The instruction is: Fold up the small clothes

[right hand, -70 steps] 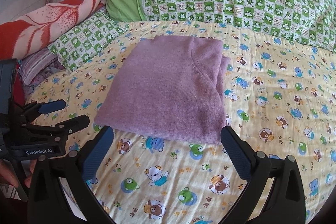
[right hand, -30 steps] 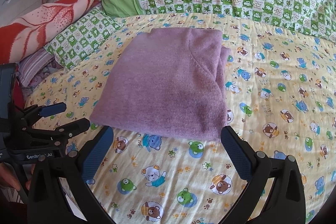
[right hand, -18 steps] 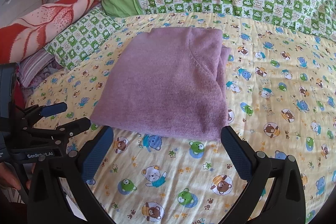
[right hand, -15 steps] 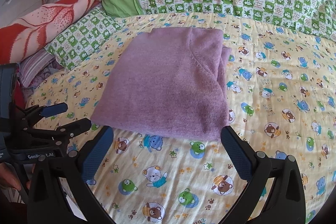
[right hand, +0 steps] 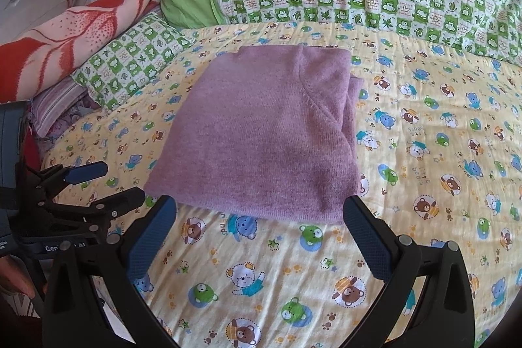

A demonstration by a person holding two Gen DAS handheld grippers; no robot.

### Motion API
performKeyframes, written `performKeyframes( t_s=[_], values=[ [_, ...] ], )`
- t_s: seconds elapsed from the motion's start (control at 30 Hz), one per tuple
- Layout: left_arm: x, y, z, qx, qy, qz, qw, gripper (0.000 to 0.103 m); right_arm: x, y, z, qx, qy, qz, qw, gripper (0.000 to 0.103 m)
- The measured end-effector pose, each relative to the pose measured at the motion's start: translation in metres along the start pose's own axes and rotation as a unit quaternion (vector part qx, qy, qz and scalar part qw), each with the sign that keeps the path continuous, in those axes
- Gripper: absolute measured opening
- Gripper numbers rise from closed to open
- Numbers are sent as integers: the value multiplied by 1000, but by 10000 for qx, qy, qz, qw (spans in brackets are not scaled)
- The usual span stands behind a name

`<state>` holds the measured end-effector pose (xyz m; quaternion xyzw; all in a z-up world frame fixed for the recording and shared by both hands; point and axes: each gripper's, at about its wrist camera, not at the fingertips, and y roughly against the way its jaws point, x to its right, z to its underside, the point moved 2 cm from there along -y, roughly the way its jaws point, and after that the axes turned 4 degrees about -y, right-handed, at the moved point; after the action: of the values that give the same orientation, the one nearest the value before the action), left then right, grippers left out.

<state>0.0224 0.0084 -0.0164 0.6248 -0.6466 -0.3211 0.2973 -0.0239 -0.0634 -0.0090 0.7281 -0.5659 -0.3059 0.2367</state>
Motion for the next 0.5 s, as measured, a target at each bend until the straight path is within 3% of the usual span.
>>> performKeyframes(
  t_s=[0.5],
  values=[
    [0,0,-1,-3,15,-9,10000,89,0,-1,0,-10,-13,-5,10000,102]
  ],
)
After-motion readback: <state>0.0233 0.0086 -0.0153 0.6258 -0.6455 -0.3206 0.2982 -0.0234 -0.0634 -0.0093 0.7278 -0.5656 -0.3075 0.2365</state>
